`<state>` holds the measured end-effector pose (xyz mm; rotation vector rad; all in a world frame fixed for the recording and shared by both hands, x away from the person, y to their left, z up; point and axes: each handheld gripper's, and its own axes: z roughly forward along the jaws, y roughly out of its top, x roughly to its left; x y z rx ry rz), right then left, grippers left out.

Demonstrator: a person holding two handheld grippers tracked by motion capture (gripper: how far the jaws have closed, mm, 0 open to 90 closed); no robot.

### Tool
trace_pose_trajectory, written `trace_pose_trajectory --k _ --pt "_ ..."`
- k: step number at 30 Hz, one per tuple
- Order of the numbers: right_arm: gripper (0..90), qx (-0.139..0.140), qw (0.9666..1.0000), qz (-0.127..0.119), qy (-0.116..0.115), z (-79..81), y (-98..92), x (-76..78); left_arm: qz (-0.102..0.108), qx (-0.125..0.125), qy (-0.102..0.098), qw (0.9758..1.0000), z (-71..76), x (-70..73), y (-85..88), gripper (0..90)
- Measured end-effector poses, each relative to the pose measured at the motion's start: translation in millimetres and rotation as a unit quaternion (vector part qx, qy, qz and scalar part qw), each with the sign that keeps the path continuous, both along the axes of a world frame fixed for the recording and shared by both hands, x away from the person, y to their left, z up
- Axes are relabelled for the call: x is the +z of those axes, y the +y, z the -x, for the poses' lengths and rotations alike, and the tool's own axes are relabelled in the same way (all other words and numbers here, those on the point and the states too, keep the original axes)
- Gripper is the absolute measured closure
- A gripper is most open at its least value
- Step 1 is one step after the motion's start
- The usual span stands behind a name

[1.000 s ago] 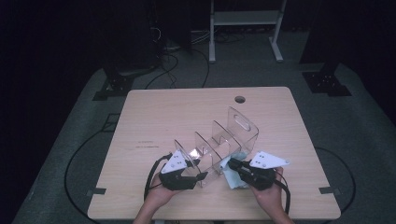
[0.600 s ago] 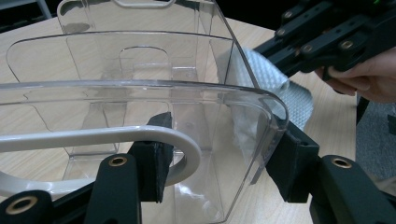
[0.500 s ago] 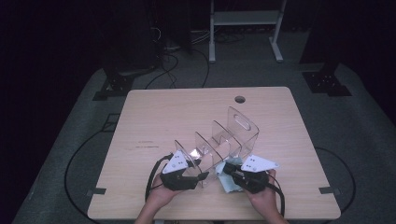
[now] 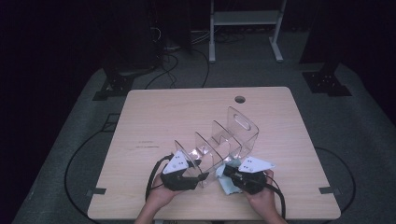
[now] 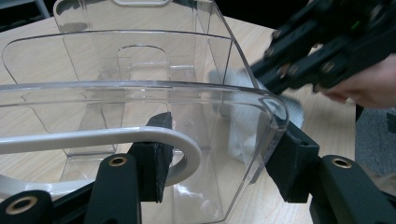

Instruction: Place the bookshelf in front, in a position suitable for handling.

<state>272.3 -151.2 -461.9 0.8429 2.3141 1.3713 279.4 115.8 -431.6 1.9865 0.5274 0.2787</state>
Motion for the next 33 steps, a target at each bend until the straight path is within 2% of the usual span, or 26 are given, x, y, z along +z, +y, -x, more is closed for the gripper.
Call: trace_pose_trajectory --k 2,3,4,7,8,10,12,13,14,15,17,19,21,23,25,27,31,32,33 --pt "81.9 -0.002 0.9997 0.017 0.019 -3.5 2.9 -11.6 0.0 0.0 0.0 1.0 0.2 -0.2 -0.1 45.7" --pt "81.9 -0.002 0.9997 0.017 0.019 -3.5 2.9 -11.6 0.0 0.0 0.0 1.0 0.2 -0.2 -0.1 45.7" --pt "81.9 -0.002 0.9993 0.019 0.032 -4.7 3.8 -16.5 -0.001 0.0 0.0 1.0 0.2 0.0 0.0 45.7" --pt "81.9 -0.001 0.9997 0.01 0.024 -3.7 2.7 -12.0 -0.001 -0.002 0.0 1.0 -0.1 0.1 0.1 45.7" --pt "81.9 -0.004 0.9999 -0.003 0.011 -2.2 -0.6 -2.2 0.003 -0.001 0.001 1.0 -0.2 -0.2 0.1 45.7" --pt "81.9 -0.005 0.9999 -0.004 0.012 -2.8 -2.3 -1.4 0.001 -0.002 0.0 1.0 -0.2 -0.1 0.1 45.7" --pt "81.8 -0.004 0.9996 0.006 0.027 -5.5 -0.6 -9.1 -0.001 -0.002 0.0 1.0 0.1 -0.2 0.1 45.7" --pt "81.8 -0.004 0.9996 0.006 0.027 -5.5 -0.6 -9.1 -0.001 -0.002 0.0 1.0 0.1 -0.2 0.1 45.7" --pt "81.7 -0.002 0.9987 0.026 0.043 -8.6 3.9 -18.9 -0.001 -0.001 0.0 1.0 0.0 -0.1 0.1 45.7" --pt "81.7 -0.003 0.9982 0.032 0.05 -9.2 5.3 -22.1 -0.001 -0.001 0.0 1.0 0.0 -0.1 0.1 45.7" --pt "81.7 -0.001 0.9985 0.03 0.046 -9.0 5.0 -20.4 -0.001 -0.002 0.001 1.0 -0.2 0.1 0.1 45.7" --pt "81.8 -0.002 0.9993 0.012 0.036 -7.0 2.2 -12.3 0.001 -0.002 0.001 1.0 -0.4 0.0 0.1 45.7" --pt "81.8 -0.003 0.9994 0.007 0.033 -6.3 1.3 -9.1 0.001 -0.002 0.001 1.0 -0.4 -0.1 0.1 45.7" --pt "81.8 0.0 0.9993 0.014 0.035 -7.1 2.5 -12.2 -0.002 -0.003 0.0 1.0 -0.2 0.0 0.2 45.7" --pt "81.8 0.0 0.9985 0.026 0.048 -9.1 4.7 -19.6 -0.002 -0.003 0.001 1.0 -0.1 0.1 0.3 45.7" --pt "81.8 0.003 0.9982 0.023 0.056 -10.6 3.9 -21.8 -0.002 -0.004 0.001 1.0 -0.1 0.4 0.7 45.7" --pt "81.8 0.009 0.9992 0.009 0.038 -6.3 0.4 -10.4 -0.001 -0.007 0.003 1.0 -1.1 1.4 2.9 45.8" --pt "81.8 0.011 0.9996 -0.004 0.024 -3.9 -3.6 -2.9 -0.002 -0.009 0.003 1.0 -1.2 1.5 3.6 45.8" --pt "81.8 0.01 0.9997 -0.006 0.021 -2.9 -5.2 -0.2 -0.003 -0.009 0.003 1.0 -1.1 1.4 3.6 45.8"
